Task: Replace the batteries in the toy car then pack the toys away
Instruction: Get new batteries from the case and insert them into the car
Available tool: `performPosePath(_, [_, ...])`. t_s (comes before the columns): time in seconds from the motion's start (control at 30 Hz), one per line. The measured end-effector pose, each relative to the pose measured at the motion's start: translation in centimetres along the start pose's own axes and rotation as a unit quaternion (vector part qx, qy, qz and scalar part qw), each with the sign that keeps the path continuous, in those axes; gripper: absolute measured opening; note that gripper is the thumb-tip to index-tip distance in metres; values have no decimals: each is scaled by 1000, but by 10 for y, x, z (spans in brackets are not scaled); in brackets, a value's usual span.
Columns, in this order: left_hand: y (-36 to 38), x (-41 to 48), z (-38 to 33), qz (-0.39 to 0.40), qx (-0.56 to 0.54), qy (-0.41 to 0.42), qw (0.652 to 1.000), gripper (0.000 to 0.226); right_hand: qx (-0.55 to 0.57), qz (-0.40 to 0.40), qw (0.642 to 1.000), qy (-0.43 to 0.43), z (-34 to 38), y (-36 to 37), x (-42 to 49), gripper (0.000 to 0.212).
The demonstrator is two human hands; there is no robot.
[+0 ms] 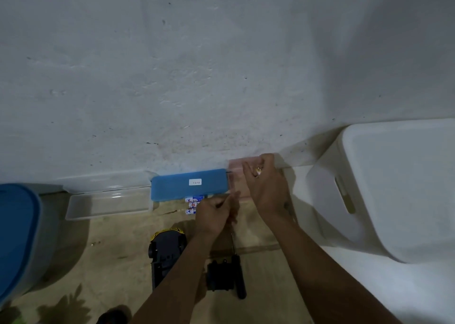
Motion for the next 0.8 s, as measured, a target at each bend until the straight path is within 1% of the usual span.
performPosePath(0.07, [0, 1, 3, -3, 5, 5, 1000, 23, 15, 33, 998, -42, -6, 9, -6, 28])
performPosePath(0.1, [0, 2, 5, -6, 9, 8, 1000, 22, 15, 57, 995, -78, -10, 13, -7, 25])
performPosePath(0.13, [0, 3, 6, -8, 10, 12, 1000, 21, 4, 82, 989, -127, -15, 17, -7, 21])
performPosePath(0.2, [0, 2, 6, -8, 9, 19, 1000, 21, -39, 103, 968, -227, -25, 23, -2, 13])
performPosePath(0.23, [0, 2, 5, -7, 5, 20, 1000, 22, -53, 137, 957, -249, -23, 20, 1, 11])
performPosePath(0.3, [0, 1, 4, -7, -1, 18, 1000, 23, -79, 222, 946, -224, -17, 15, 7, 18])
performPosePath(0.37, [0, 1, 5, -8, 3, 15, 1000, 22, -117, 301, 929, -182, -16, 16, 15, 30])
performPosePath(0.43, [1, 2, 6, -10, 2, 9, 1000, 19, -150, 342, 907, -195, -15, 18, 18, 40])
performPosePath(0.5, [1, 3, 7, -11, 2, 4, 1000, 18, -161, 327, 902, -231, -13, 16, 20, 41])
performPosePath(0.57, [2, 3, 6, -10, -2, 4, 1000, 18, -127, 300, 909, -260, -16, 13, 22, 42])
performPosePath(0.63, [2, 1, 4, -7, -9, 5, 1000, 19, -81, 289, 924, -237, -20, 7, 21, 42])
performPosePath(0.67, [2, 1, 4, -7, -11, 7, 1000, 20, -55, 275, 934, -220, -22, 4, 18, 39])
performPosePath(0.73, [1, 1, 3, -9, -8, 8, 1000, 23, -33, 204, 959, -193, -23, -6, 9, 27])
performPosePath(0.8, [2, 1, 2, -9, -3, 13, 1000, 26, -34, 90, 985, -144, -22, -19, -4, 22])
Point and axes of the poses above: each hand's wrist, its own x-axis towards the middle knuckle, its own y-axis out of the palm, z = x × y, the point moved 1 cm from there along x, towards the middle knuckle, and after that the axes turned 7 degrees about -z, right-handed, at the moved point
